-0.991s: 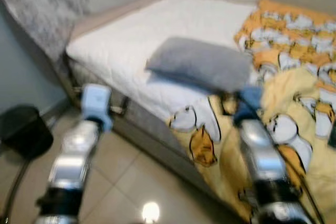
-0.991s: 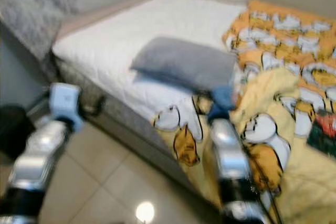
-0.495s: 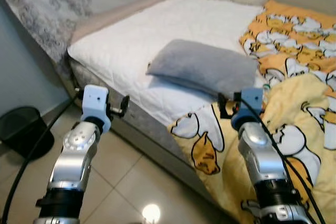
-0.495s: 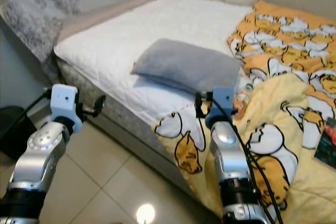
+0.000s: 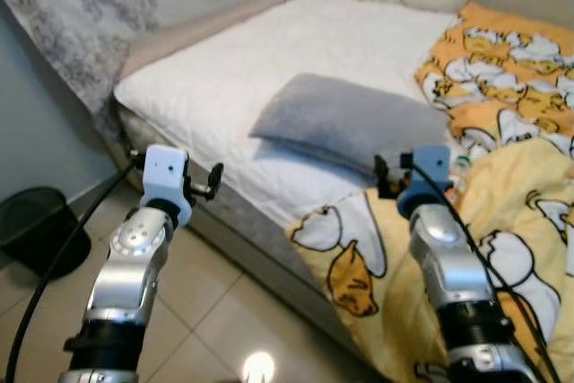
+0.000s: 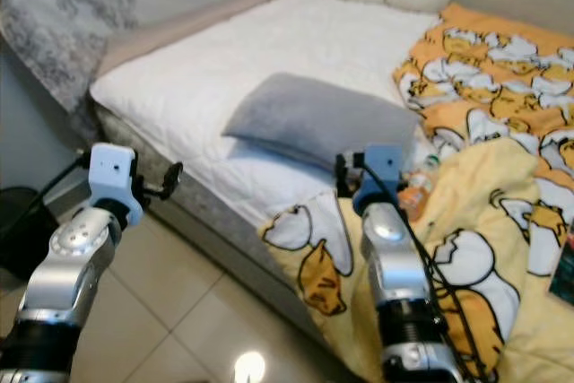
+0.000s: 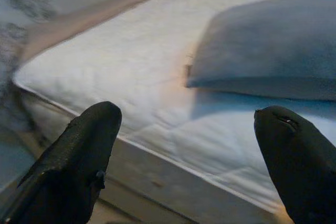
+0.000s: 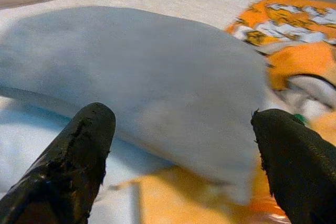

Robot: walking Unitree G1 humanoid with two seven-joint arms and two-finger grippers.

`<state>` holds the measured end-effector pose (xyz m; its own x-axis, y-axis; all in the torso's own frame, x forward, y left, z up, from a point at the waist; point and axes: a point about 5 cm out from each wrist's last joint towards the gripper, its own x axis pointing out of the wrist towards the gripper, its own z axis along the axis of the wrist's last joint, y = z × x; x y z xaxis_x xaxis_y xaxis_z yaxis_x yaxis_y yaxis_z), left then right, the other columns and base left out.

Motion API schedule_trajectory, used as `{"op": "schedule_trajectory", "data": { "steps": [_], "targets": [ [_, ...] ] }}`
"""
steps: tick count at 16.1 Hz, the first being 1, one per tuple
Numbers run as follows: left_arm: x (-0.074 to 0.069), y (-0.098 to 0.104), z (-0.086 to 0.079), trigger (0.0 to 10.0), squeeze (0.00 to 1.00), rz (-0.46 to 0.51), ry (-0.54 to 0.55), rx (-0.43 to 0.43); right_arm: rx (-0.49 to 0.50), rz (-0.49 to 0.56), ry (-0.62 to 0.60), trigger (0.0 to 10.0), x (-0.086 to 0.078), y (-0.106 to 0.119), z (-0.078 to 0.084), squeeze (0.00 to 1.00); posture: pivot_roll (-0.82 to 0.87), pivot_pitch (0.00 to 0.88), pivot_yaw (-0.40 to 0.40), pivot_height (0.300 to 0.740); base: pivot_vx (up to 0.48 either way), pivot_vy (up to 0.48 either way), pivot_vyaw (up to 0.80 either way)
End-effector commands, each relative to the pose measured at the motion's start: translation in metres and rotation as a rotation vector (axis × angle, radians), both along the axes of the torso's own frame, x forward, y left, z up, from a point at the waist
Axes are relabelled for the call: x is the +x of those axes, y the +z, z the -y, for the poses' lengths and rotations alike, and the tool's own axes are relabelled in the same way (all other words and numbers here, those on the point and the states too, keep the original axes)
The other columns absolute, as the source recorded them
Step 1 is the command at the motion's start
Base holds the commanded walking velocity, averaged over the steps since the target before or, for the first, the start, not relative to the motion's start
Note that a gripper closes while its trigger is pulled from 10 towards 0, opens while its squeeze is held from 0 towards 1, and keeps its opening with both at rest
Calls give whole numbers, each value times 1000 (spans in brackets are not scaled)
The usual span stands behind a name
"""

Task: Clean up the room

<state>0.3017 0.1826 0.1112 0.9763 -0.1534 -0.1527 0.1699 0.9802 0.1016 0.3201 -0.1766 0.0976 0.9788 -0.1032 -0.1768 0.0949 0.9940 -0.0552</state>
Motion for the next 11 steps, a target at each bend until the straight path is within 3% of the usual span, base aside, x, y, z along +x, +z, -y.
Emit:
{"op": "schedule_trajectory", "data": {
  "steps": [1,2,7,11],
  "targets": [
    [1,2,3,10000,1000,7,-9,10,1,4,-19,10000,1,3,3,0,67,0,21,740,292,0,0],
    [1,2,3,10000,1000,7,-10,10,0,3,-20,10000,2,4,4,0,67,0,21,740,289,0,0],
    [1,2,1,10000,1000,3,-13,12,-13,-12,-32,10000,2,3,4,0,67,0,27,740,289,0,-735],
    [0,1,1,10000,1000,-3,-20,12,-16,4,9,10000,7,11,-3,0,63,0,35,740,294,0,0]
  ]
}}
